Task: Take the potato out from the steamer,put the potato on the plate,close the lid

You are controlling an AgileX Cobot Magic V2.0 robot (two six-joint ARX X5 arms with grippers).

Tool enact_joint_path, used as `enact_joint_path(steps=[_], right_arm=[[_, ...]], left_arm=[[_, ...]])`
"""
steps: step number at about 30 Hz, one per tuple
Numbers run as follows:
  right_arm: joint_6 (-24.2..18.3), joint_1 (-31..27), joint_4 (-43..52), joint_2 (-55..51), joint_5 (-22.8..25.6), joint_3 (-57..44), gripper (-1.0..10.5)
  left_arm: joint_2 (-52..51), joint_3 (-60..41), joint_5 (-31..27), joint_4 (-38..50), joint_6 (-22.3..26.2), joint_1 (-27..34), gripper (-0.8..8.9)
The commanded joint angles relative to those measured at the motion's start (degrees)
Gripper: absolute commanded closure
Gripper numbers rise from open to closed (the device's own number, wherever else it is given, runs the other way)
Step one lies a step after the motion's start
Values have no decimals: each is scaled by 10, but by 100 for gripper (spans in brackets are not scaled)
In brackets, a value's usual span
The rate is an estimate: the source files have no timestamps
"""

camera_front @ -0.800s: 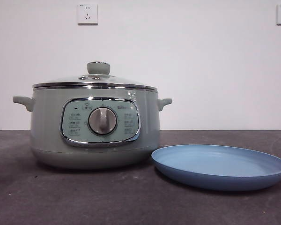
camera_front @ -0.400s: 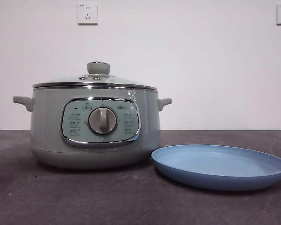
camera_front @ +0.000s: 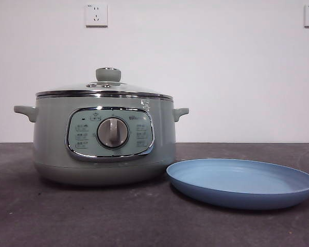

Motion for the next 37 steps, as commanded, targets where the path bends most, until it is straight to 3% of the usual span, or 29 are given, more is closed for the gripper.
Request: enact_joint_path(steps=[1,12,19,26,37], right_arm=[[9,1,3,-1,-1,0,317],[14,1,3,-1,-1,0,317],[17,1,3,-1,-1,0,317],[17,1,3,0,-1,0,317],[18,1,3,0,0,0,317]], left_arm=[[12,3,0,31,-5,0,157],[152,64,-7,157,-18,-64,157],[305,139,-115,238,-18,-142,157],[453,227,-194,265,11,-199,157],[579,277,-216,270,22,-221,158]])
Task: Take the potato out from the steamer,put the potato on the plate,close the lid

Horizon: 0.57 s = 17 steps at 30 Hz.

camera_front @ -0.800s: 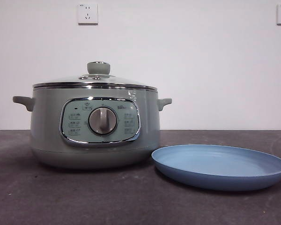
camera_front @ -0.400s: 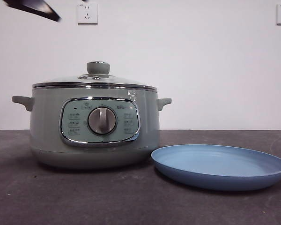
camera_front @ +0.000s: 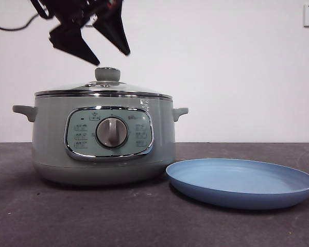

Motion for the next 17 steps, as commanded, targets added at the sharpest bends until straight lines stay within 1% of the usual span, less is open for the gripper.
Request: enact_joint_path(steps=[1,9,10,13,14,17], right_arm=[[3,1,3,0,-1,0,317],[3,1,3,0,-1,0,318],[3,1,3,1,-1,0,317],[3,1,3,2,-1,0,318],[3,1,3,2,-1,0,318],[3,1,3,2,-1,0,318]], left_arm=[[17,1,0,4,8,-2,158],[24,1,-11,-17,8,-6,160],[24,1,-10,-25,8,-6,178],[25,1,-10,-39,8,-7,332],[25,1,-10,-39,8,-9,366],[25,1,-10,-33,8,-12,433]])
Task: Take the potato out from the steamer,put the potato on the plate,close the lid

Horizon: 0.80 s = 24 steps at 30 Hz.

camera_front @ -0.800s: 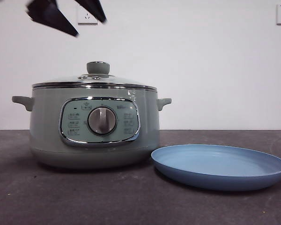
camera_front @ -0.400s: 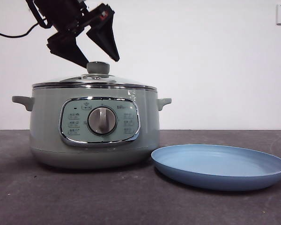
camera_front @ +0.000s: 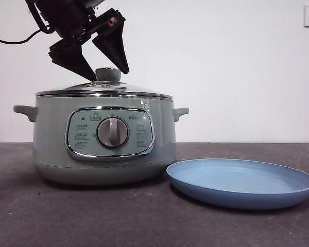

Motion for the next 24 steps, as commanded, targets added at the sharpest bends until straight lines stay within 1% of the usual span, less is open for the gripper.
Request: enact_joint_path(steps=[1,4,8,11,21,24], right_arm=[[3,1,3,1,-1,0,318],[3,1,3,1,-1,0,318],[3,1,3,1,-1,0,318],[3,1,3,1,-1,0,318],[4,1,4,2,-1,0,320],[19,1,13,11,-1,0,320]], left_arm=[[2,0,-1,6,7,-4,466],[2,0,-1,6,7,-6,591],[2,0,-1,4,5,-8,707],[2,0,-1,2,4,-8,831],[-12,0,-1,8,-5,-7,822],[-33,0,-1,18,-15,-4,822]])
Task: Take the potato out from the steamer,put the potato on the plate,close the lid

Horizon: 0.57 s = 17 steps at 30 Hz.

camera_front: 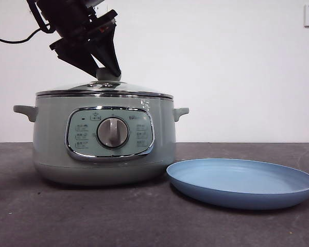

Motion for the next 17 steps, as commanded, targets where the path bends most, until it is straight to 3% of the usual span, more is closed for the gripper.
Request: enact_joint_path(steps=[1,9,17], right_arm=[[17,1,14,10,-1,0,320],[57,14,95,59,-3,1,319],[127,88,233,157,2,10,319]], left_arm=[[-37,2,13,16,-17,0,822],[-135,2,4,-8,-28,8,822],[-264,2,-42,-89,-29,31,822]])
